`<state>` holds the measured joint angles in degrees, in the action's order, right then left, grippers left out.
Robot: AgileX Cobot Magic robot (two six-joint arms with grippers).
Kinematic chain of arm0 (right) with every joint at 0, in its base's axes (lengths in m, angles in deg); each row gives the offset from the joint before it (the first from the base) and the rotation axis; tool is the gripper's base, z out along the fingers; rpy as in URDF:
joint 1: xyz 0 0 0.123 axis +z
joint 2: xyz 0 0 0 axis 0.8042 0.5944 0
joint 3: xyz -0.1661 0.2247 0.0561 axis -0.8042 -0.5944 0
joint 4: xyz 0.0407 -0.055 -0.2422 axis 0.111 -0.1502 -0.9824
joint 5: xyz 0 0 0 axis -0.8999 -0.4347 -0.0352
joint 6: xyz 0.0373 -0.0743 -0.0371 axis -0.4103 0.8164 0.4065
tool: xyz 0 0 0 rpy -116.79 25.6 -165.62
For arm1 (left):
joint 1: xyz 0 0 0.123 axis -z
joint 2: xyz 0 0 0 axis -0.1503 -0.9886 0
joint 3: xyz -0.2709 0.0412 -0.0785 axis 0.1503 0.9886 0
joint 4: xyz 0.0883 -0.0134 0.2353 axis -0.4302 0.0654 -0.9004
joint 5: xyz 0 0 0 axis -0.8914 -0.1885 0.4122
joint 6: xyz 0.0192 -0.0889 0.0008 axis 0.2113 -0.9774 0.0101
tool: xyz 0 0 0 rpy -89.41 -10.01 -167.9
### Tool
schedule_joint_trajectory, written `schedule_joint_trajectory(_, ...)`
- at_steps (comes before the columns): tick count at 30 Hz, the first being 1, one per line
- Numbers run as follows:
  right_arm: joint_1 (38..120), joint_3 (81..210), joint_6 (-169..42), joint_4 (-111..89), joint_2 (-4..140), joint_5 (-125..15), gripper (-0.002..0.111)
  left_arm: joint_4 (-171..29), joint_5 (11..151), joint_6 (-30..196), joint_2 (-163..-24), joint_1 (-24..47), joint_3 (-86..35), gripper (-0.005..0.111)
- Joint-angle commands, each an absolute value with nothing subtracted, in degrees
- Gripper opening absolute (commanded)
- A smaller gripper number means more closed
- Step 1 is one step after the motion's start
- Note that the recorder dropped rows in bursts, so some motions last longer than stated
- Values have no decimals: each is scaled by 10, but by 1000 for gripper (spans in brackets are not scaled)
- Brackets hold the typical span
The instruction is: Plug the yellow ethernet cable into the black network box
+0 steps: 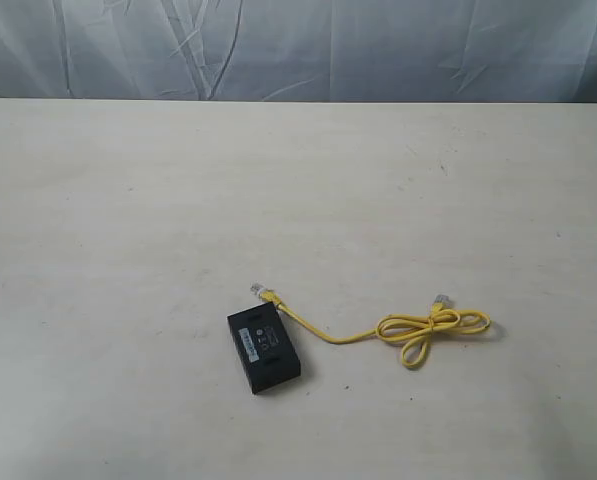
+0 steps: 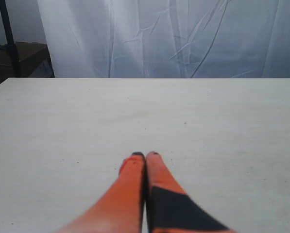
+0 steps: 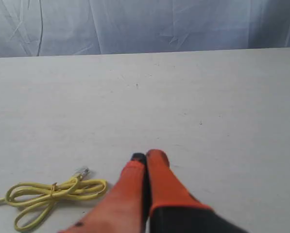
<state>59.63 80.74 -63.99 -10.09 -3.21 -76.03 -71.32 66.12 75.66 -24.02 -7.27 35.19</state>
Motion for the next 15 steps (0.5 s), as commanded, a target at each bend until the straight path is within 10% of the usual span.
schedule_joint_trajectory(1, 594, 807, -640, -109, -36, -707, 0, -713, 669, 757, -238, -73, 354, 0)
schedule_joint_trajectory(15, 594, 807, -640, -105, -36, -410, 0, -713, 669, 757, -238, -73, 354, 0)
